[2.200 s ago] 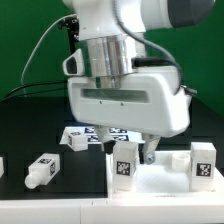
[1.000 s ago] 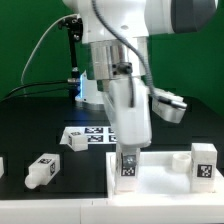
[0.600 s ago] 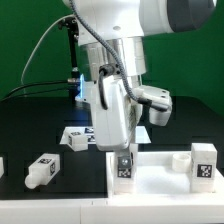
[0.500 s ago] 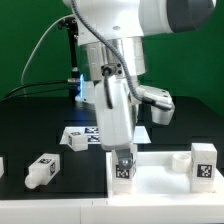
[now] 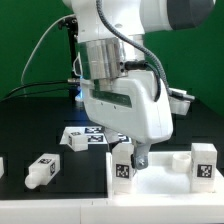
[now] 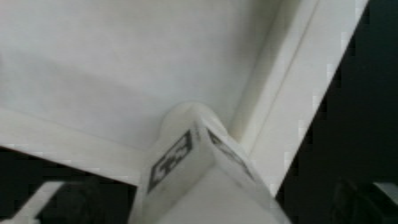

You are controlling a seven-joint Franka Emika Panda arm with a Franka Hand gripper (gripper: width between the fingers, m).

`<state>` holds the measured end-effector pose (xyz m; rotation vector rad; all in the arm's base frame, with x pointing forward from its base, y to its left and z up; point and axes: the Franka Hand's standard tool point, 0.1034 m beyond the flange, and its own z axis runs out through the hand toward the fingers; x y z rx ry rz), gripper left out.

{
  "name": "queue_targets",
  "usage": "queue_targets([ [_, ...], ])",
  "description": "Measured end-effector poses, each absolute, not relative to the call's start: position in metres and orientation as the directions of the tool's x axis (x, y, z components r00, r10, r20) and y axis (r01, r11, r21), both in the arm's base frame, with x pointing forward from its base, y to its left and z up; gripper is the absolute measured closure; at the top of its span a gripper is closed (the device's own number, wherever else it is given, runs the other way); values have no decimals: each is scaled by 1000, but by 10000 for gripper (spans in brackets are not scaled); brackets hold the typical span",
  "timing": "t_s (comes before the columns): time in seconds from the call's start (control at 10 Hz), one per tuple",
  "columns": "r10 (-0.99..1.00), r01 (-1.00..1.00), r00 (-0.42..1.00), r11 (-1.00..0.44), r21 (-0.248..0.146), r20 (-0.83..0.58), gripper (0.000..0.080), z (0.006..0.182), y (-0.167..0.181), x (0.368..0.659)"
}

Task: Assemble square table

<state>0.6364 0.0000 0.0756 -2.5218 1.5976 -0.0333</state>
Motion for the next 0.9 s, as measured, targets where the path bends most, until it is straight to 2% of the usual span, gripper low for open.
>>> queue_targets([
  [0.1, -843, -839, 536, -525, -144, -42, 150, 76, -1, 636],
  [0.3, -540, -536, 841, -840, -82, 44, 150, 73, -1, 636],
  [0.6, -563, -558, 825, -825, -85, 46, 152, 70, -1, 636],
  [0.7, -617, -612, 786, -786, -91, 38, 332, 70, -1, 636],
  [0.8, -674, -669, 738, -737, -94, 31, 470, 70, 0, 636],
  [0.9, -695, -690, 719, -718, -93, 29, 515, 70, -1, 635],
])
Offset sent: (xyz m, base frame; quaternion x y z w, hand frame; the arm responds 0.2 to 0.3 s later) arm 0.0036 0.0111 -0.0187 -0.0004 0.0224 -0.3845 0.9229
